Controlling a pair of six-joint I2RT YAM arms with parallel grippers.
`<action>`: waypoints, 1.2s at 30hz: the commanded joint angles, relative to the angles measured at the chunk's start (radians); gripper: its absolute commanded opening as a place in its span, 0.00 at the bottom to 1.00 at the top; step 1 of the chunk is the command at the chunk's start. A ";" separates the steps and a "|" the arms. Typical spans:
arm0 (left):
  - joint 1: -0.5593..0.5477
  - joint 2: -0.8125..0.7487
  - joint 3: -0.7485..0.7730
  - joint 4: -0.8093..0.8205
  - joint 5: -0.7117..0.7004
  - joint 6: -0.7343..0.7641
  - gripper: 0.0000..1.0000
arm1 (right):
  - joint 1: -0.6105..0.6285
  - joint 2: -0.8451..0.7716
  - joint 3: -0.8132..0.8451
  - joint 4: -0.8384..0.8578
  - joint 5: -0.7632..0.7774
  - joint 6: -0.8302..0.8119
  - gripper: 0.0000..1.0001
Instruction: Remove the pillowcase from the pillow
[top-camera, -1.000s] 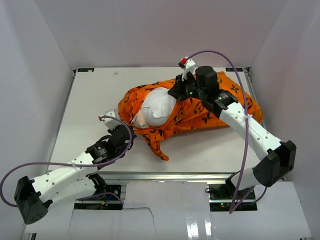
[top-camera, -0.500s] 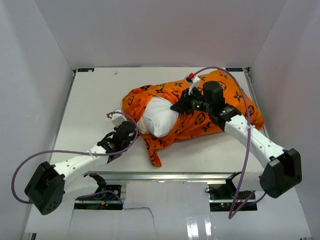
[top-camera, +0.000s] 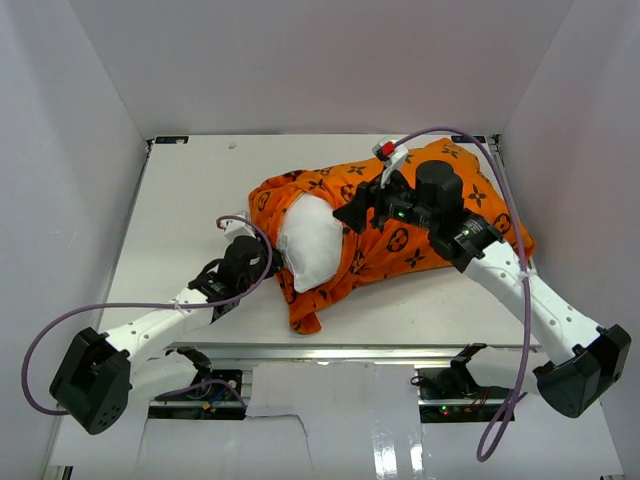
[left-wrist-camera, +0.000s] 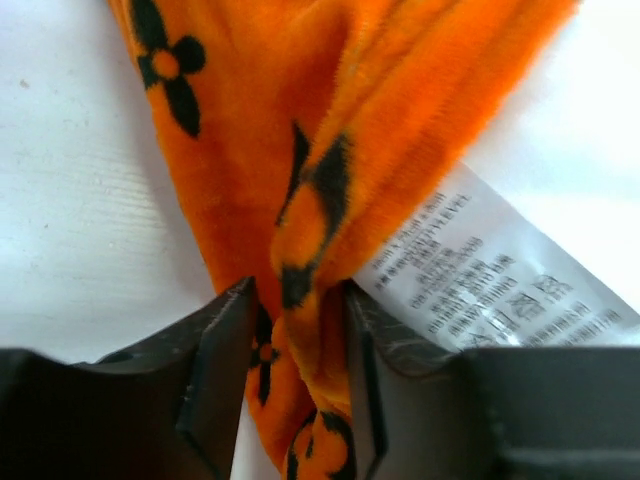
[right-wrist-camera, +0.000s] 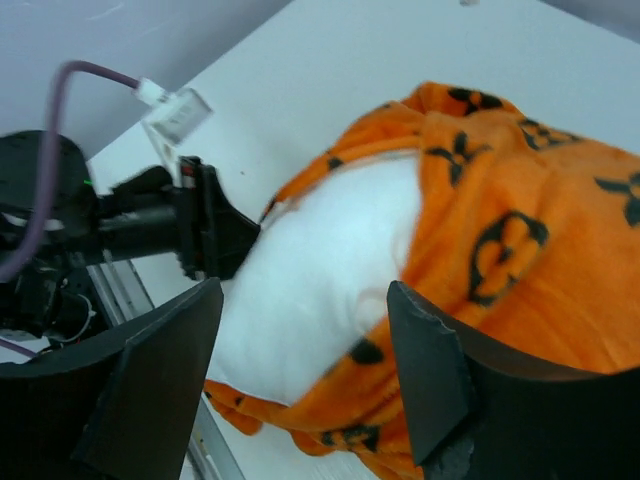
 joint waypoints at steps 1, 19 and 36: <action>0.003 0.005 0.026 -0.030 0.006 0.012 0.52 | 0.178 0.024 0.142 -0.063 0.155 -0.068 0.74; 0.277 0.104 0.253 -0.035 0.299 0.285 0.78 | 0.392 0.310 0.105 -0.085 0.523 -0.332 0.91; 0.208 0.208 0.169 0.069 0.532 0.365 0.61 | 0.282 0.176 -0.149 -0.030 0.598 -0.266 0.70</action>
